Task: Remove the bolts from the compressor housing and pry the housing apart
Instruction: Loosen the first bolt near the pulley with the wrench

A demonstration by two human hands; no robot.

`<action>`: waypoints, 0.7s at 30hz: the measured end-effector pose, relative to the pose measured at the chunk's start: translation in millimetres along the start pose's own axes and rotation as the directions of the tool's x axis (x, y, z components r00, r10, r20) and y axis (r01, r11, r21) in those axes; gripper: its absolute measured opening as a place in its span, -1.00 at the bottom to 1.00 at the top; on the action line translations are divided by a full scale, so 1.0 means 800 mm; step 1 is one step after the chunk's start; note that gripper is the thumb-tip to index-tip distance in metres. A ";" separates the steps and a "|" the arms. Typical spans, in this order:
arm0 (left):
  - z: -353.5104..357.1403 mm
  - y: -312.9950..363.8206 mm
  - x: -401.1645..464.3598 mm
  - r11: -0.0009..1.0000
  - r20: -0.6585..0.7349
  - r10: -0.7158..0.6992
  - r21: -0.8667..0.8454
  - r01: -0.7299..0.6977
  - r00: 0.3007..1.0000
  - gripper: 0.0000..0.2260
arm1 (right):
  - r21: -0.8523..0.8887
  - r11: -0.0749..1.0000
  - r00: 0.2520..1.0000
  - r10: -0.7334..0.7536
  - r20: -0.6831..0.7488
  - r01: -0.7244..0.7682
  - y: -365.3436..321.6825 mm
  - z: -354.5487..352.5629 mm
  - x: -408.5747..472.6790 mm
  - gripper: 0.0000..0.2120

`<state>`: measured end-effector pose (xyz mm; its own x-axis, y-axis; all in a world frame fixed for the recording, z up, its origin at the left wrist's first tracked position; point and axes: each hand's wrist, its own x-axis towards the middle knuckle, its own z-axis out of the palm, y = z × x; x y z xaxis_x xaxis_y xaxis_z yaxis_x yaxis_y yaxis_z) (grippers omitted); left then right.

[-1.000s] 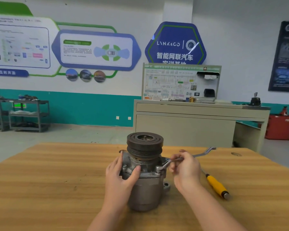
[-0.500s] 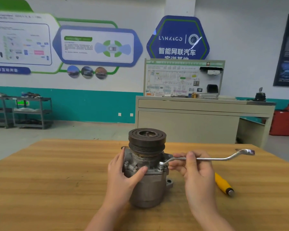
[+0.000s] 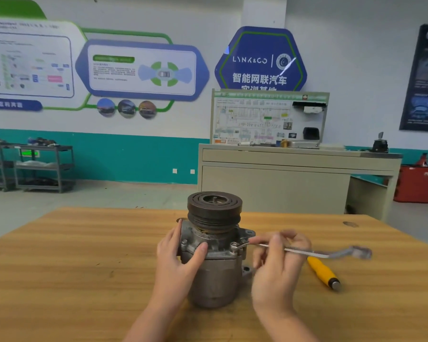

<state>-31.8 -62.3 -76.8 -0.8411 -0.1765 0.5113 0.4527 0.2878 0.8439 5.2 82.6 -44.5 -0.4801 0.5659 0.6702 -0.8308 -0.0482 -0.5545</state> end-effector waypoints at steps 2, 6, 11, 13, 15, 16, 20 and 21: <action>0.000 -0.001 0.000 1.000 0.004 0.002 -0.008 -0.002 1.000 -0.41 | 0.107 0.955 0.955 0.286 -0.080 -0.277 0.004 0.003 0.030 -0.81; 0.001 -0.003 0.002 1.000 0.004 -0.005 -0.011 0.005 1.000 -0.40 | 0.273 0.594 0.629 0.775 0.055 -0.757 0.019 -0.003 0.074 -0.84; 0.001 -0.006 0.005 0.999 -0.024 0.019 -0.045 -0.020 1.000 -0.56 | 0.439 0.559 0.677 0.714 0.176 -0.703 0.003 -0.023 0.088 -0.80; 0.001 -0.006 0.008 0.993 -0.053 -0.019 -0.121 0.012 0.998 -0.65 | 0.350 0.694 0.773 0.606 0.187 -0.629 -0.005 -0.028 0.079 -0.79; 0.000 -0.004 0.007 0.991 -0.050 -0.032 -0.135 0.025 0.998 -0.67 | 0.208 0.826 0.851 0.492 0.184 -0.523 -0.011 -0.029 0.061 -0.81; 0.000 -0.004 0.006 0.991 -0.047 -0.035 -0.132 0.028 0.998 -0.66 | 0.145 0.872 0.878 0.440 0.190 -0.468 -0.015 -0.028 0.053 -0.82; 0.000 -0.004 0.004 0.988 -0.045 -0.053 -0.150 0.046 0.998 -0.65 | -0.061 0.969 0.946 0.246 0.210 -0.238 -0.021 -0.018 0.023 -0.86; 0.000 -0.004 0.004 0.987 -0.045 -0.055 -0.155 0.048 0.997 -0.67 | -0.132 0.981 0.961 0.170 0.217 -0.144 -0.020 -0.016 0.018 -0.86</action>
<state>-36.0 -64.1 -78.1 -0.8508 -0.2339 0.4705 0.4522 0.1299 0.8824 15.7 102.0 -32.4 -0.6637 0.3574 0.6571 -0.7089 -0.0203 -0.7050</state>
